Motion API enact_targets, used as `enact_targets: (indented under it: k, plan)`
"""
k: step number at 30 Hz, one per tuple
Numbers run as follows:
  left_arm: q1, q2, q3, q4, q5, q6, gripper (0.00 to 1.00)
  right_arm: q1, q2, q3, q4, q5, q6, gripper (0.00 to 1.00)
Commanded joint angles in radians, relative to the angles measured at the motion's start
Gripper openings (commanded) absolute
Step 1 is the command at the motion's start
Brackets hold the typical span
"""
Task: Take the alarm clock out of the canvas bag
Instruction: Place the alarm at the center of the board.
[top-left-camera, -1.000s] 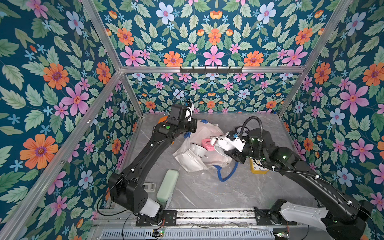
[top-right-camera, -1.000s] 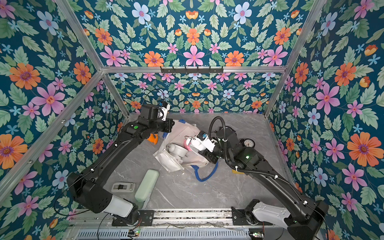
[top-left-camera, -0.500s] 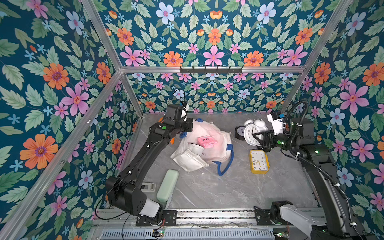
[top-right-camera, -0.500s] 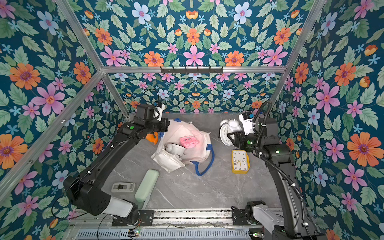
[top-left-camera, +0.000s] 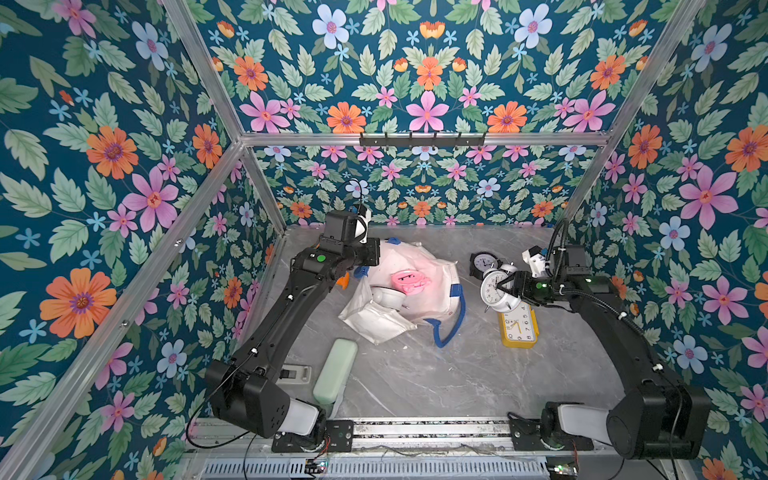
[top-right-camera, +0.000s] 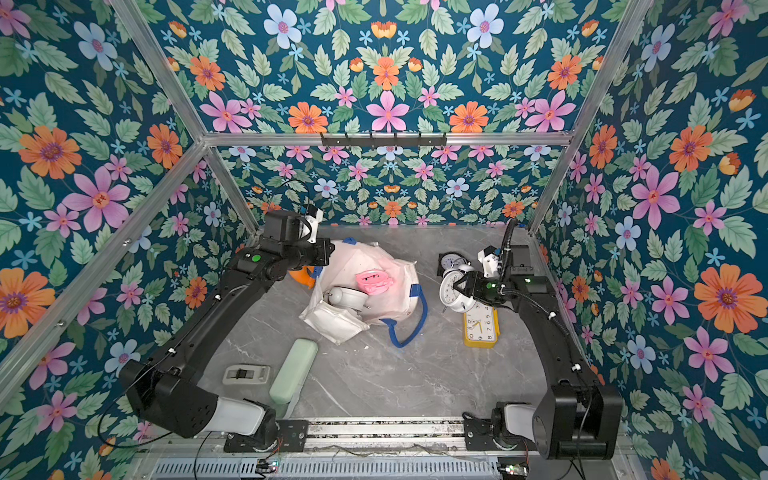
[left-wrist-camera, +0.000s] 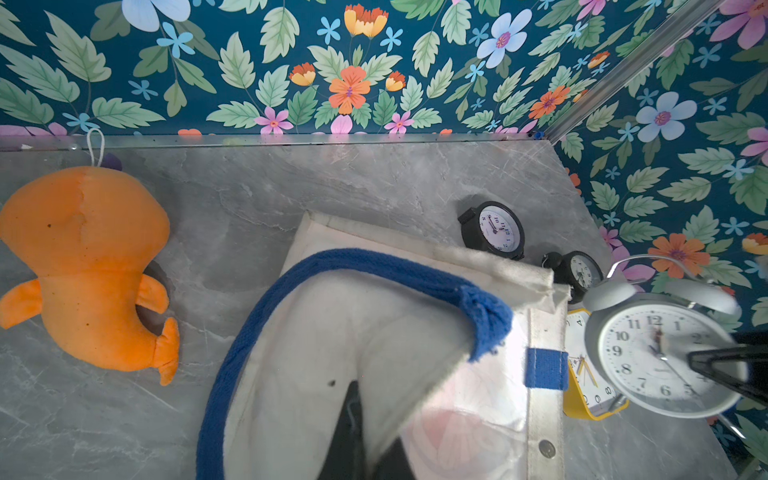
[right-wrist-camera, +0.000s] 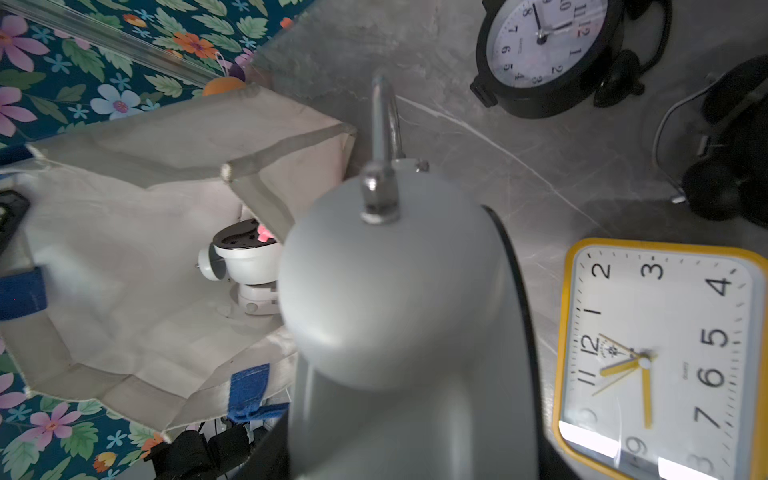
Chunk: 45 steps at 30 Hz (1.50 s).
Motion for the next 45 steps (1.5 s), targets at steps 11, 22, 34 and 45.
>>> enact_targets:
  k: [11,22,34,45]
  plan:
    - [0.004,-0.01,-0.01,0.089,0.036,-0.009,0.0,0.037,0.215,-0.028,0.191,-0.036,0.061,0.31]
    - [0.005,-0.006,-0.014,0.088,0.039,-0.008,0.0,0.044,0.351,-0.011,0.24,-0.082,0.092,0.34]
    - [0.005,-0.003,-0.012,0.081,0.037,-0.004,0.0,0.046,0.462,-0.004,0.28,-0.117,0.095,0.5]
    - [0.006,-0.002,-0.015,0.081,0.046,0.001,0.0,0.041,0.499,0.004,0.286,-0.11,0.082,0.63]
